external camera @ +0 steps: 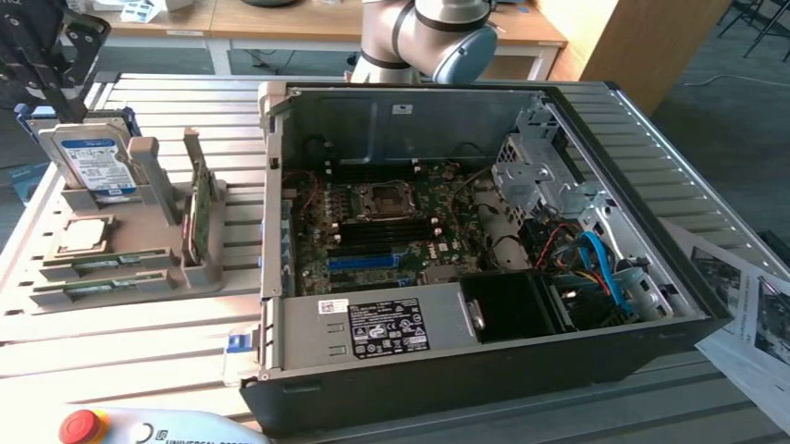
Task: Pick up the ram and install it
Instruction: 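Reach for the ram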
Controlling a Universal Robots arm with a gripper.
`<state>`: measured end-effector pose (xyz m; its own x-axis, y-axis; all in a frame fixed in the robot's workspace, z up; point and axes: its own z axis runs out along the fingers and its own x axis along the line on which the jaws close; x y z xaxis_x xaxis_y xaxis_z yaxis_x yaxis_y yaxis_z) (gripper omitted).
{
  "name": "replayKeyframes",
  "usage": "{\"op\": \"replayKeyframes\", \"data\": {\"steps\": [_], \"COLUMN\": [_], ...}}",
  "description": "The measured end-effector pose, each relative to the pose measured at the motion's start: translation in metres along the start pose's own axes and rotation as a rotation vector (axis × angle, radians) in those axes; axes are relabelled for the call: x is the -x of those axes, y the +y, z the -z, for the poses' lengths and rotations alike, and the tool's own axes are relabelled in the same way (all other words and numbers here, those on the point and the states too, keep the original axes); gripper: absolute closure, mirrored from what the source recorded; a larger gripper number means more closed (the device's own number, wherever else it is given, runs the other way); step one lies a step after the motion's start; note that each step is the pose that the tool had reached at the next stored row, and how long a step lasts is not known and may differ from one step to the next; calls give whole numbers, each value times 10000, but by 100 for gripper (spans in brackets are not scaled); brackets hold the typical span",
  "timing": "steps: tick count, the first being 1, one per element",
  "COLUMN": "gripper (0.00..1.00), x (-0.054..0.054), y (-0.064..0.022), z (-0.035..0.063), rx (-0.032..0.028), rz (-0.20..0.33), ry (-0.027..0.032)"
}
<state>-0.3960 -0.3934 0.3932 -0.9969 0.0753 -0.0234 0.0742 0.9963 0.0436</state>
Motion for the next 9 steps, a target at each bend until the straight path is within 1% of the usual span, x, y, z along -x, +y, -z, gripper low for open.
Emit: {"op": "replayKeyframes", "data": {"steps": [5, 9], "gripper": [90, 90], "x": [-106, -161], "y": [-8, -12], "z": [3, 4], "rx": [0, 0], "rz": [0, 0], "ry": [-1, 0]}}
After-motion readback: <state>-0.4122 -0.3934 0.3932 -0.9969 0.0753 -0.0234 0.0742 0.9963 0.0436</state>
